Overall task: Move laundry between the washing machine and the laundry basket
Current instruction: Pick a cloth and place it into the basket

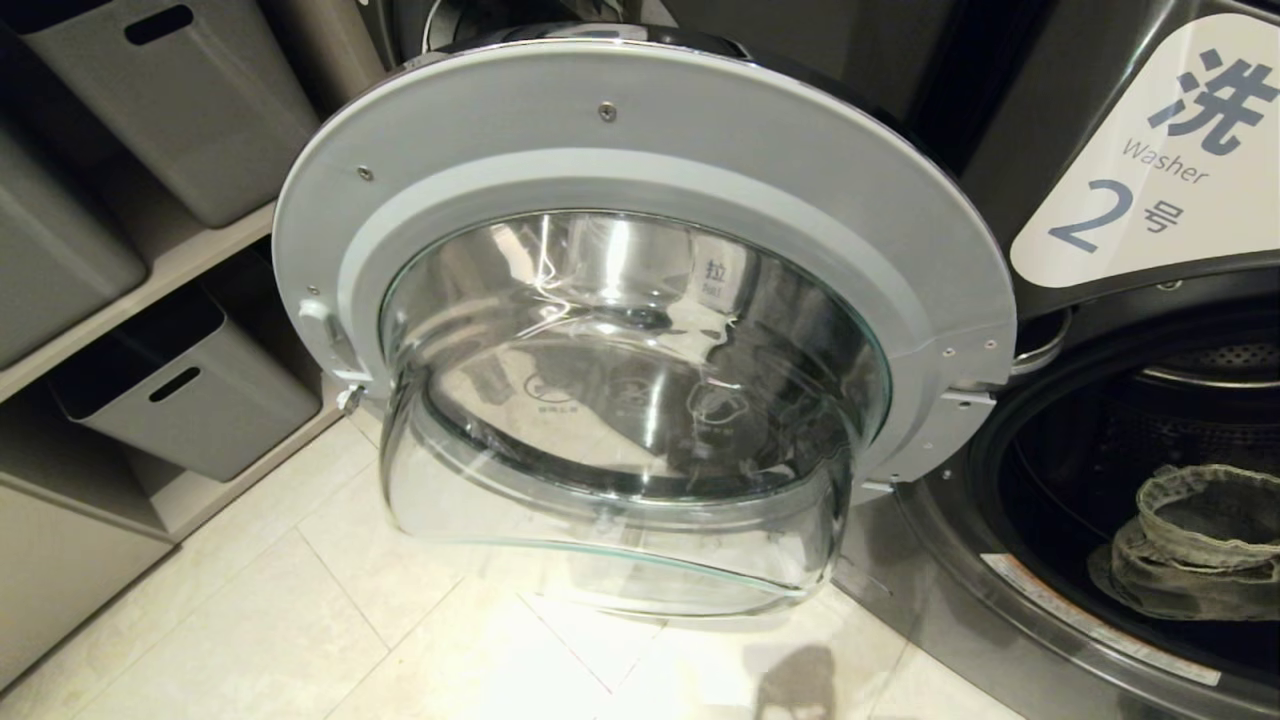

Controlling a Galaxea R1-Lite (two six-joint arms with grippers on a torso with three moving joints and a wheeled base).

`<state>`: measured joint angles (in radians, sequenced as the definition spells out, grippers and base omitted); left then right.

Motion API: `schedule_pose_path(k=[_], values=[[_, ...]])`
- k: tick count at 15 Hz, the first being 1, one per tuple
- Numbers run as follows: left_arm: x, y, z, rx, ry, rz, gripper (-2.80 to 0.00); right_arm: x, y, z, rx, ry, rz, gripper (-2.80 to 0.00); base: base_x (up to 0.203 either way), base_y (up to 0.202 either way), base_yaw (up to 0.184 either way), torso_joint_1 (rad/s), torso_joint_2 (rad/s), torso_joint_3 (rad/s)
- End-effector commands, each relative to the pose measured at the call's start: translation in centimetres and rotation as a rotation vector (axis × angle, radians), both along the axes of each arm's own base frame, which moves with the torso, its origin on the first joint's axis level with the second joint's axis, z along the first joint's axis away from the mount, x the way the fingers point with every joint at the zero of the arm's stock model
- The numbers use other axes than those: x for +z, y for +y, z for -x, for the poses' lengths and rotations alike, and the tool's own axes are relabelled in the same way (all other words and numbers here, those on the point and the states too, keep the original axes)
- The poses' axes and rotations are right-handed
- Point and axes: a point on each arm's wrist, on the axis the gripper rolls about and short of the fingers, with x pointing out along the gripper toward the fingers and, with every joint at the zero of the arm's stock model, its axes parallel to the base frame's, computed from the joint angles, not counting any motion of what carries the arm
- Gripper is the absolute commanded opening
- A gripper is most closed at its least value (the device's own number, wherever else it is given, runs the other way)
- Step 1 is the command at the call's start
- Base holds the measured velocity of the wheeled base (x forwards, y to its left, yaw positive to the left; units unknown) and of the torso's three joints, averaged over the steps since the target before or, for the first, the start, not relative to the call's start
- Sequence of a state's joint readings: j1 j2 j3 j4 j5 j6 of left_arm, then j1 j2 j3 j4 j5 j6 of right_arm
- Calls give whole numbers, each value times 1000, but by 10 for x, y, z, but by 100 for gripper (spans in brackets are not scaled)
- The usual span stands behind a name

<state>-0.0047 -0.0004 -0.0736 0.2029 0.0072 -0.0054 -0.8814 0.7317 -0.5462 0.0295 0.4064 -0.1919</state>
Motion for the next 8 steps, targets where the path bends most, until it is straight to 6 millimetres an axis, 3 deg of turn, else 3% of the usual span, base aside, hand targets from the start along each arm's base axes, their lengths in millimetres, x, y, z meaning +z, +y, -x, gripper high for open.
schedule_pose_path(k=[1,5,8], values=[[0,0,0,1,-1,1,0,0,-3,2,-56,27,-34,-280,0,0,0,0,0,0],[0,0,0,1,-1,1,0,8,-32,-4,-188,81,-111,-280,0,0,0,0,0,0],[0,0,0,1,-2,1,0,26,-62,-8,-285,86,-119,-280,0,0,0,0,0,0]])
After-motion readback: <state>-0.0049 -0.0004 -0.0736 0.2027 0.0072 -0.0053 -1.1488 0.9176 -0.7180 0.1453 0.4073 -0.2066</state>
